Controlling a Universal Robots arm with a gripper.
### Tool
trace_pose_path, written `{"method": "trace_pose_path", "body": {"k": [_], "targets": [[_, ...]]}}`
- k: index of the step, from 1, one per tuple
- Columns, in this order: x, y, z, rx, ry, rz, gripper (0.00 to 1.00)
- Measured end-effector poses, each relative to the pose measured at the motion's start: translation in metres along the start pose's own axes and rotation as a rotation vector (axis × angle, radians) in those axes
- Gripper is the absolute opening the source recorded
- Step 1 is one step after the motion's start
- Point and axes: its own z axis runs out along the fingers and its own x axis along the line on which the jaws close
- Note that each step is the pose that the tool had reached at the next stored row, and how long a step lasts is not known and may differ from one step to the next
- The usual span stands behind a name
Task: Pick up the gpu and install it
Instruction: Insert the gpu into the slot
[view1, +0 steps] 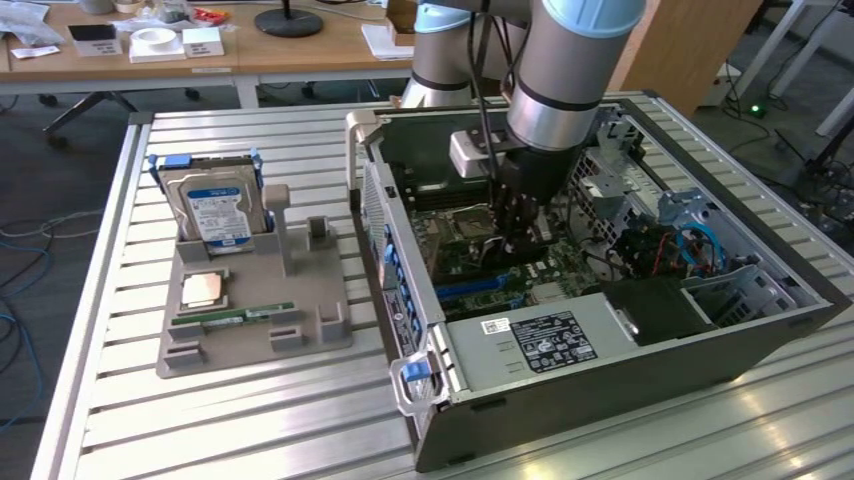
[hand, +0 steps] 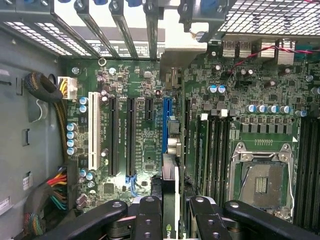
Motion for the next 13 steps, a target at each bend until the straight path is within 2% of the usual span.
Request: {"method": "trace_pose_path", "body": {"k": [13], "targets": [[0.0003,0.0047,0.0006,0.0,0.0,0.0,0.26]]}}
